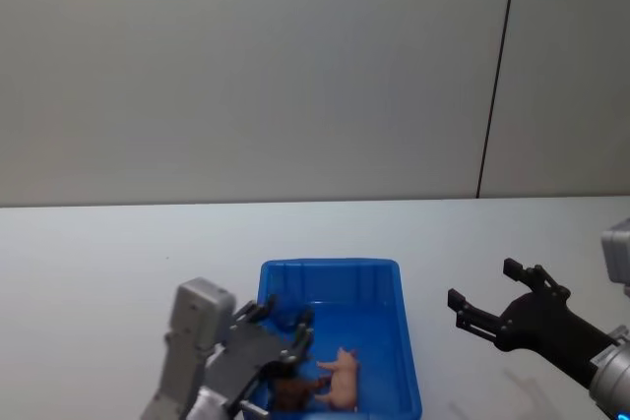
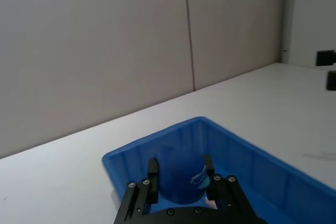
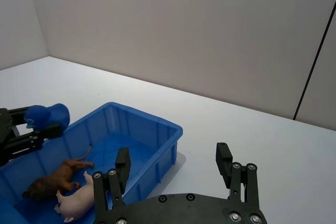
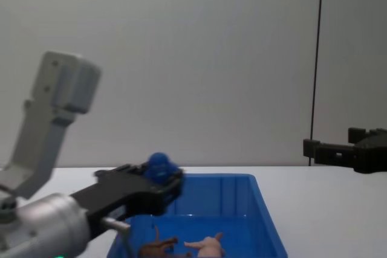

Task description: Pick up the two dolls from the table and place them into the box.

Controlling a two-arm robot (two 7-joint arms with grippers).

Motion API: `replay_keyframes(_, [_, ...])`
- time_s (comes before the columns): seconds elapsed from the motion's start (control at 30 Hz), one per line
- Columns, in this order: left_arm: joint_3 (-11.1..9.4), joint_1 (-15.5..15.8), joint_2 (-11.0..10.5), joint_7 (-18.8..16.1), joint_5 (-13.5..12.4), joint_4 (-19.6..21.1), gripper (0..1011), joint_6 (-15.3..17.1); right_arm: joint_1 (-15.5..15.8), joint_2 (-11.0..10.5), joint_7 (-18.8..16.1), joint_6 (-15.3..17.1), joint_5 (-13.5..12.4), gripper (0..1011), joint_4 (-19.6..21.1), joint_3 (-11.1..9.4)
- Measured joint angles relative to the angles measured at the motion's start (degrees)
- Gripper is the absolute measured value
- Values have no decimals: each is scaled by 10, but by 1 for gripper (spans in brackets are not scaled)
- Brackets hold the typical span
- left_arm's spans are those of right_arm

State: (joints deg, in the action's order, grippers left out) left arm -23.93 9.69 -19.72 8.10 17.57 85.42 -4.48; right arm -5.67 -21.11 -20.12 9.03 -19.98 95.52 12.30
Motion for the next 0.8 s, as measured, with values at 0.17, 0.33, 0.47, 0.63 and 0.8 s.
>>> replay_keyframes(0.17, [-9,15,19,20,-10,-9,612,0,0,0,0,0,0,1001,0,0])
replay_keyframes(0.33, [-15,25,33,34,-15,-15,766,0,0,0,0,0,0,1001,0,0])
replay_keyframes(0.47, [-17,28,36,39,-16,-15,882,0,0,0,0,0,0,1001,0,0])
replay_keyframes(0.63, [-16,27,36,43,-13,-9,1002,-3,0,0,0,0,0,1001,0,0])
replay_keyframes(0.8, [-16,25,35,44,-11,-5,1002,-5,0,0,0,0,0,1001,0,0])
